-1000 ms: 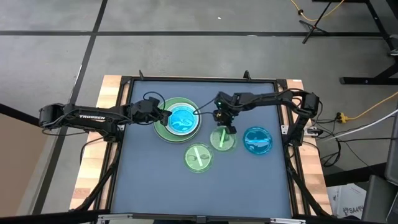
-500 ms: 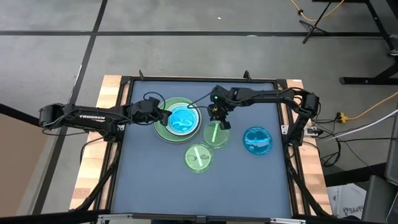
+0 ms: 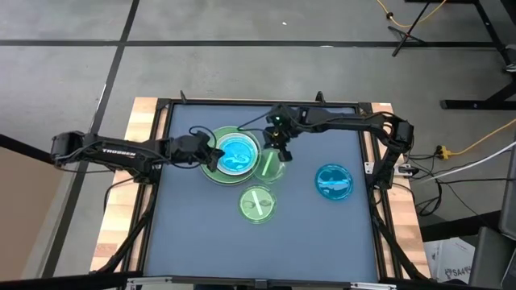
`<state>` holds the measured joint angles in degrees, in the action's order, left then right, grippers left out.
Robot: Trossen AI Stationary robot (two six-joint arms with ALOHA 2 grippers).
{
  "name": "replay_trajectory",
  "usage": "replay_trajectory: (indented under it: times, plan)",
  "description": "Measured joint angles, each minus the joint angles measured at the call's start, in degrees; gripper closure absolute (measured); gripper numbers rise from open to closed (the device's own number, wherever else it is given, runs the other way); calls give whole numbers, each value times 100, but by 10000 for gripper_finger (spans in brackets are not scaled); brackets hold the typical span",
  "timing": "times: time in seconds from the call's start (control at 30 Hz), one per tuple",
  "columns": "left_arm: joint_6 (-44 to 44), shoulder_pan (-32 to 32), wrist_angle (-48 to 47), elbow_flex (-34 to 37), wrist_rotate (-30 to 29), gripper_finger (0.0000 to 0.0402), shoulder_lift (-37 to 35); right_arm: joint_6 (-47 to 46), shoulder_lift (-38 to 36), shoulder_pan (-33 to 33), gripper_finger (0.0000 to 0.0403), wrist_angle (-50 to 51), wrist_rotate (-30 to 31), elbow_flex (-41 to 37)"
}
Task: Stack plastic plates
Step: Stack the right transparent green plate on top of the blue transparent plate
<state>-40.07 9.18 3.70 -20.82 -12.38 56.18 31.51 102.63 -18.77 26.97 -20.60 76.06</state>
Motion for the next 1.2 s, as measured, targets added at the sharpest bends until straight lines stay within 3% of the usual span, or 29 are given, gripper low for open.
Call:
replay_trajectory:
  times: [0.5, 0.77, 1.2]
  plan:
    - [25, -942, 52, 0, -19, 331, 0, -916, 0, 0, 403, -827, 10, 142]
    - [446, -1475, 50, 0, -20, 331, 0, -1425, 0, -2, 403, -1364, 366, 142]
    - [465, -1758, 48, 0, -361, 331, 0, -1970, 117, 5, 403, -2348, 611, 142]
